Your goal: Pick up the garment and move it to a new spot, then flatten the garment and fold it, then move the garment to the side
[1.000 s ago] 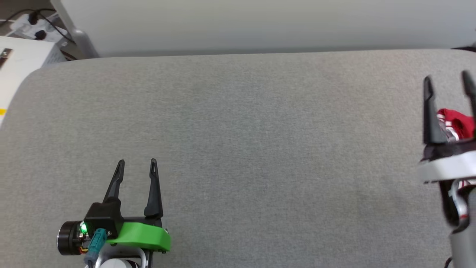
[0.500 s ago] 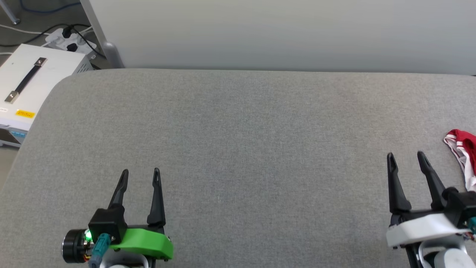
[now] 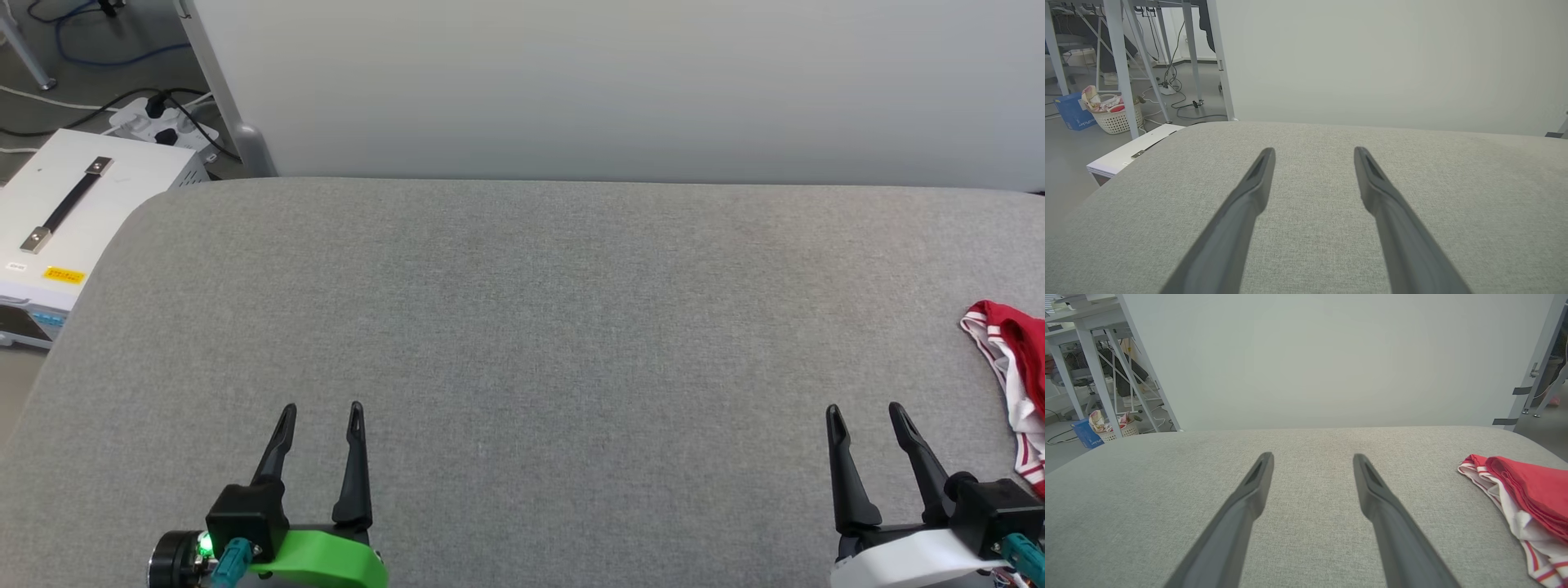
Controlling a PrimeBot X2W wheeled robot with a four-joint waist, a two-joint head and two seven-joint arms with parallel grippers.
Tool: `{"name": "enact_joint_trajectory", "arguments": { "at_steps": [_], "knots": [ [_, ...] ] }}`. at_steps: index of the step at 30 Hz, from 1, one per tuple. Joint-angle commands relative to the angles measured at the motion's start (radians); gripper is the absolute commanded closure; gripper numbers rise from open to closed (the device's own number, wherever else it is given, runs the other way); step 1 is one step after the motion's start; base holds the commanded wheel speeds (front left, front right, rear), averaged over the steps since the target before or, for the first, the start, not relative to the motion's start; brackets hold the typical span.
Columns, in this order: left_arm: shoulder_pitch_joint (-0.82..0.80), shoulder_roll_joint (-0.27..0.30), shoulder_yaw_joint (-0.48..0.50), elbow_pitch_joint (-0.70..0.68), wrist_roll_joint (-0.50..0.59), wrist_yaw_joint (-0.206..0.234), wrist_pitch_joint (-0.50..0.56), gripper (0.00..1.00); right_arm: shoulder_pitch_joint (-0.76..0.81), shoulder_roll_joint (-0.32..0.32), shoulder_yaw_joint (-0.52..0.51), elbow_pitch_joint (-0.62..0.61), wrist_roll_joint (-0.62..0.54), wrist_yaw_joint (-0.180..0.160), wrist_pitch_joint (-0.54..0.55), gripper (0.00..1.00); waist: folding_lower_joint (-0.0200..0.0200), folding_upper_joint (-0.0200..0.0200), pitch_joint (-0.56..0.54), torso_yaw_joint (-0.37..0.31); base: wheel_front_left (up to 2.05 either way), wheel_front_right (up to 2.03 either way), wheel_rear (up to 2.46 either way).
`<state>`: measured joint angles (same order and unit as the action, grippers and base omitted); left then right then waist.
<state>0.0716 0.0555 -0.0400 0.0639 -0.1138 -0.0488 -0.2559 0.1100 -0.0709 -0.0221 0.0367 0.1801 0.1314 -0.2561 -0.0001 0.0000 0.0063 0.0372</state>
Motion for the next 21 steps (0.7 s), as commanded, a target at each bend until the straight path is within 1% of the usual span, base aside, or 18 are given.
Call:
{"name": "enact_joint_trajectory", "arguments": {
  "at_steps": [1,11,12,21],
  "knots": [
    [0.015,-0.005,-0.001,0.003,0.001,-0.006,-0.006,0.0,0.013,0.001,0.002,0.004,0.008,-0.001,-0.006,0.0,0.0001,0.0,-0.003,0.003,0.0,0.0,0.0],
    [0.02,-0.005,-0.007,0.011,0.015,-0.003,-0.006,0.0,0.017,0.001,0.011,0.016,0.013,-0.001,-0.006,0.0,0.0001,0.0,-0.001,0.006,0.0,0.0,0.0],
    [0.009,0.0,-0.007,0.01,0.01,-0.001,0.0,1.0,0.006,0.001,0.009,0.013,0.003,0.0,0.0,1.0,0.0001,0.0,-0.002,0.006,0.0,0.0,0.0],
    [0.006,0.0,-0.005,0.007,0.014,0.001,0.011,1.0,0.002,0.001,0.009,0.011,-0.006,0.0,0.01,1.0,0.0001,0.0,-0.001,0.004,0.0,0.0,0.0]
  ]
}}
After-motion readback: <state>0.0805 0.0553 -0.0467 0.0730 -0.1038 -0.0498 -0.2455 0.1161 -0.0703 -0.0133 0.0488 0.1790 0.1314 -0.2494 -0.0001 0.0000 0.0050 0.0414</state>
